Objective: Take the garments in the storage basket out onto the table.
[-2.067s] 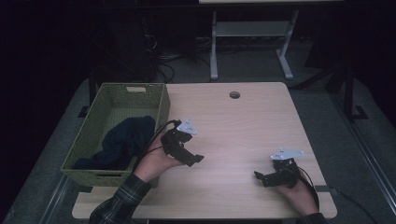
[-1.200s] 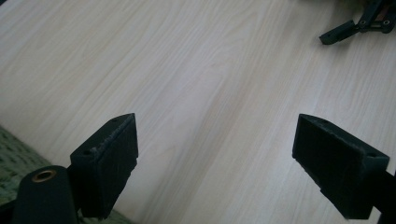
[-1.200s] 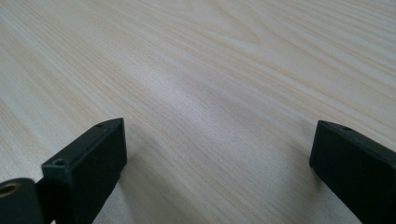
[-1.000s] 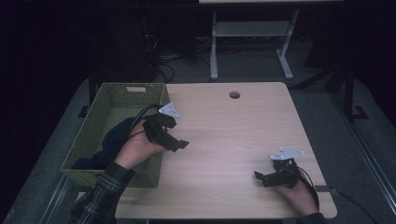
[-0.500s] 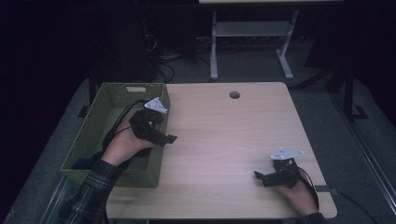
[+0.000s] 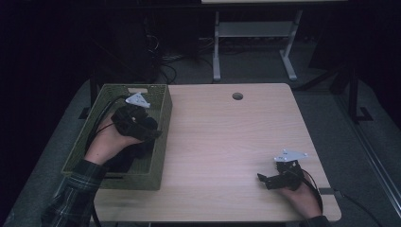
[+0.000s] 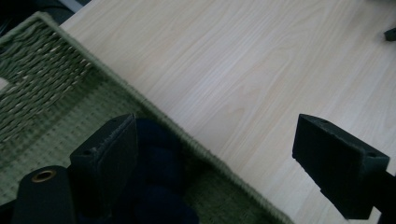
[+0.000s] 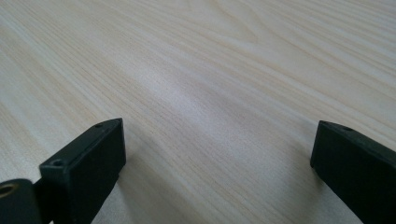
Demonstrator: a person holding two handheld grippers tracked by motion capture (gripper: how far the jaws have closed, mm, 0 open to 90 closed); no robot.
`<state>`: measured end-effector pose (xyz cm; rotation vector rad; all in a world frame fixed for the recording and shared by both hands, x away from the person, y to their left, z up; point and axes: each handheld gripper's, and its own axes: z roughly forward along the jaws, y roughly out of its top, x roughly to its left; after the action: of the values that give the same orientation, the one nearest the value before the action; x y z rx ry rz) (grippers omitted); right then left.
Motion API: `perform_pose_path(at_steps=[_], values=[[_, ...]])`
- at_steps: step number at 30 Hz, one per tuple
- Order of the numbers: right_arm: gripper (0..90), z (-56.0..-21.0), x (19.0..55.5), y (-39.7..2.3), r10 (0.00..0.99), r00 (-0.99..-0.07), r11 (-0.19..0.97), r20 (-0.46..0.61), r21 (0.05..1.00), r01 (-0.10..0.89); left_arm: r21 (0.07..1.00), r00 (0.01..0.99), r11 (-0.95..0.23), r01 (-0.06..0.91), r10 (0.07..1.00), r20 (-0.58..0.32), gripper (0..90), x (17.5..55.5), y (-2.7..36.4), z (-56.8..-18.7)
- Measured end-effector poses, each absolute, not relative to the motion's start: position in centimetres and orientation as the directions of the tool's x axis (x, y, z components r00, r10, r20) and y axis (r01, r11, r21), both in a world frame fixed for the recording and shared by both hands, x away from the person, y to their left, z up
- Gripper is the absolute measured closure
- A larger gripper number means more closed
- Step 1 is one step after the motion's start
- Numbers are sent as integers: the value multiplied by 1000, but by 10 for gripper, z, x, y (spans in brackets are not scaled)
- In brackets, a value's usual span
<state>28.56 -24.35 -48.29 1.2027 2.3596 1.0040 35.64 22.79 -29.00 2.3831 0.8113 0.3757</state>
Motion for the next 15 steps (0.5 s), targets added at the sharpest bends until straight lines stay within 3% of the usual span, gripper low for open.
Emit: perform_pose_path(at_steps=[15], values=[[29, -483, 286, -244, 798, -602, 405, 40, 704, 584, 599, 711, -610, 519, 697, 95, 140, 358, 265, -294]])
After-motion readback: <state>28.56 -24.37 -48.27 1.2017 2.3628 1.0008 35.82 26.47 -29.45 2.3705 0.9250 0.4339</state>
